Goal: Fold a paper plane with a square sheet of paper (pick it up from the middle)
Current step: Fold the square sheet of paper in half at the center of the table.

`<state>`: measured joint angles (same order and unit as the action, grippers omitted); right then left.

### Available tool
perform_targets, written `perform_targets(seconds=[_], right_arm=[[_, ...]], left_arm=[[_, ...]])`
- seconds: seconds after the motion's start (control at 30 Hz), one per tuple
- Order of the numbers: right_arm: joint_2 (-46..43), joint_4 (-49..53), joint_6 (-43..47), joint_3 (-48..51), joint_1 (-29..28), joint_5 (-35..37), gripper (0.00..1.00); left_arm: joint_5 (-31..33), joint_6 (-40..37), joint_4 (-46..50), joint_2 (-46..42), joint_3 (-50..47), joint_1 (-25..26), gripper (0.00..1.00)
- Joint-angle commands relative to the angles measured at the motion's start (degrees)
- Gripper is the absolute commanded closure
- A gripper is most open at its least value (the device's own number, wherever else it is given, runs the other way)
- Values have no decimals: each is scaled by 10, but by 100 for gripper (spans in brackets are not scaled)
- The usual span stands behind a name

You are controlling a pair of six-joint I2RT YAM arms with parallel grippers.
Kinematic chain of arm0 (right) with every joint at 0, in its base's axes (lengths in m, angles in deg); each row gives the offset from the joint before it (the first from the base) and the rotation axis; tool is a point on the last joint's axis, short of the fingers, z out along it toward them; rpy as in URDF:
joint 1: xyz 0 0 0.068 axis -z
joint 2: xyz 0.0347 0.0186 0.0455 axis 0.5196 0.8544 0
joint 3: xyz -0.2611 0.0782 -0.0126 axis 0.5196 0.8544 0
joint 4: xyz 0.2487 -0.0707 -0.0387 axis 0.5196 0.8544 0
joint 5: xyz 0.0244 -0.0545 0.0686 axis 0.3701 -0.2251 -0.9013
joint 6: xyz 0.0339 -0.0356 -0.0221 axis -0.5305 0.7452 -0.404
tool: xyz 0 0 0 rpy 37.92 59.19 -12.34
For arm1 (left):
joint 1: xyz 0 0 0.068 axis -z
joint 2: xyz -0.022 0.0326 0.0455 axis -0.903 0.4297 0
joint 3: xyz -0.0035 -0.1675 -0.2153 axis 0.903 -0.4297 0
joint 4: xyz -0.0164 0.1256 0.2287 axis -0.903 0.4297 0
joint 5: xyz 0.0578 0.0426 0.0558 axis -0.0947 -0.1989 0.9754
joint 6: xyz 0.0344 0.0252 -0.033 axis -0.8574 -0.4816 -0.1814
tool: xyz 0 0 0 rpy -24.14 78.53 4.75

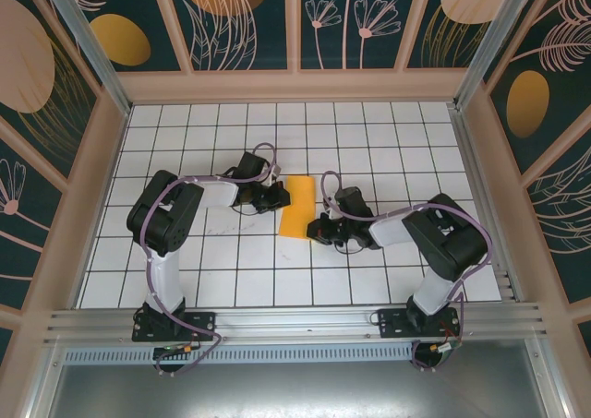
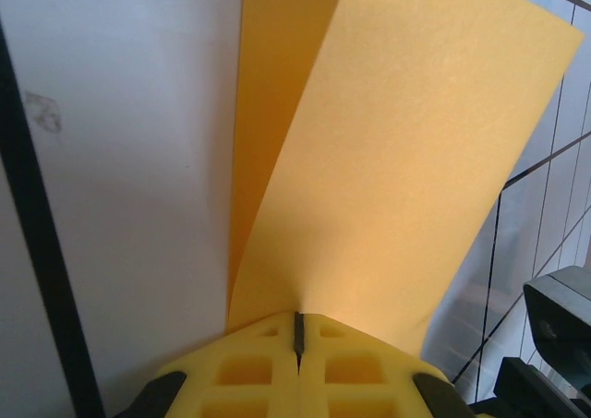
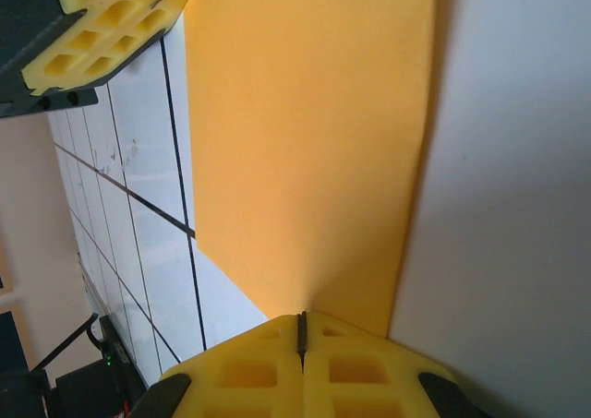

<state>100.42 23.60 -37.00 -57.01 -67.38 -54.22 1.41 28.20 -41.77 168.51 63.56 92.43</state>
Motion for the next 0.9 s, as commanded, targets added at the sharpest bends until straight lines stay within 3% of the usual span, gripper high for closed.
perform_targets(seconds=[0.0, 0.27, 0.67, 0.87], right_arm=[[10, 33, 5, -5, -11, 9, 100], [-29, 37, 5, -21, -15, 4, 100], [-15, 61, 11, -26, -13, 11, 100], [-61, 55, 23, -85, 37, 0, 100]], left_arm=[[26, -16, 38, 29, -7, 3, 100], [26, -17, 39, 31, -7, 3, 100], [23, -19, 40, 33, -5, 3, 100], [23, -22, 42, 35, -5, 3, 100]])
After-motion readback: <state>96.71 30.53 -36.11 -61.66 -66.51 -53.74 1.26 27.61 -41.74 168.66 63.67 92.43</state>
